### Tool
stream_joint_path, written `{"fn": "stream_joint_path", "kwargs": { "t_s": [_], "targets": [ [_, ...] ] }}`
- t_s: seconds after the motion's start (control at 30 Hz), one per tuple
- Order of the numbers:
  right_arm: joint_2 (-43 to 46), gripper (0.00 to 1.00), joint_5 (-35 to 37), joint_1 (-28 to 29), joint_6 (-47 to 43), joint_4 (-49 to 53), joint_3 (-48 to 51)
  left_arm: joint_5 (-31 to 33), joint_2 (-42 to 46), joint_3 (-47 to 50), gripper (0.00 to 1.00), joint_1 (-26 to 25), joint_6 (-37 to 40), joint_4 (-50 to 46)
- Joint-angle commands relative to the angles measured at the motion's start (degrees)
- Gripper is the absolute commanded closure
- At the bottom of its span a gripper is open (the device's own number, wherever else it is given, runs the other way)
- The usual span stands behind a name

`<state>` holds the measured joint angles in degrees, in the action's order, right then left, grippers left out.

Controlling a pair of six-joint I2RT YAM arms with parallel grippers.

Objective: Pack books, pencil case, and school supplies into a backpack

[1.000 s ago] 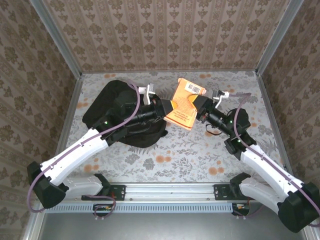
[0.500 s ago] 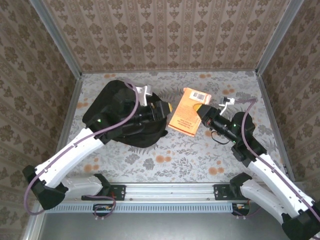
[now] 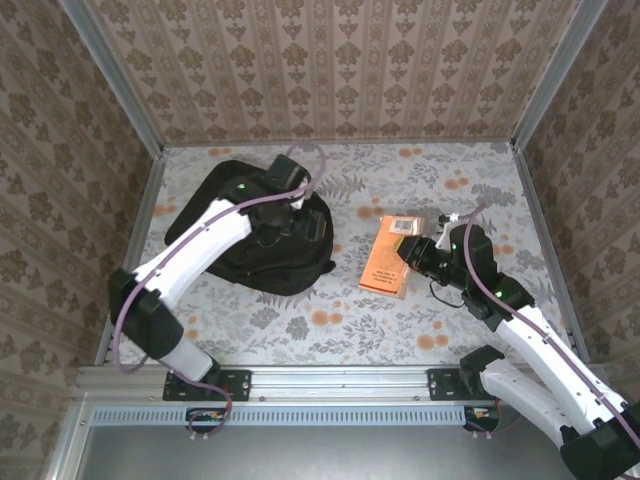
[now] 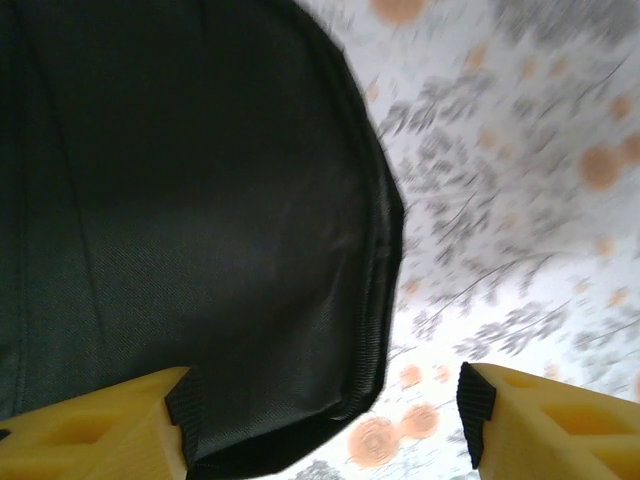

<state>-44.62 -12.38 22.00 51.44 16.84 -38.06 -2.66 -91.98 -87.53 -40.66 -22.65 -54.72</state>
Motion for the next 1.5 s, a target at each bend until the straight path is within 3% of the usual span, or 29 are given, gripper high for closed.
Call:
{"fn": "stream_joint_path", "kwargs": {
  "t_s": [0.0,0.23,0.33,0.47,0.63,1.0,1.17,1.47],
  "targets": [
    [0.8,1.0,-0.4,-1.1,-2.9,0.7,0.9,4.4,-2.6,-3.6,0.28,-0.1,2.9,-3.5],
    [-0.5,1.0,0.1,-1.8,-1.7,-0.2,3.6,-4.4,-7.6,-6.3,0.22,6.4,-13.1,6.8],
    [-1.5,1.0,0.7,-1.9,-1.2,-0.5,4.0,-3.3,-13.9,-14.3,0.2,6.1,-18.3,2.5],
    [-2.1,1.0,1.7,-2.2,-0.8,-0.8,4.5,2.3,-25.1,-30.1,0.2,5.3,-20.9,-11.0],
    [-2.3,1.0,1.9,-2.9,-0.2,-2.2,5.8,5.1,-35.6,-42.8,0.22,5.2,-24.4,-22.7],
    [-4.5,1.0,-1.0,-3.1,0.8,-7.5,9.2,0.0,-41.9,-46.7,0.25,4.1,-24.0,-18.7],
    [-4.6,1.0,-0.8,-3.2,0.0,-7.7,9.7,0.3,-43.0,-46.8,0.37,4.2,-24.1,-19.2],
    [-5.3,1.0,-1.1,-4.1,-1.0,-7.9,9.2,0.4,-40.3,-42.5,0.75,5.5,-24.1,-17.5]
  ]
}}
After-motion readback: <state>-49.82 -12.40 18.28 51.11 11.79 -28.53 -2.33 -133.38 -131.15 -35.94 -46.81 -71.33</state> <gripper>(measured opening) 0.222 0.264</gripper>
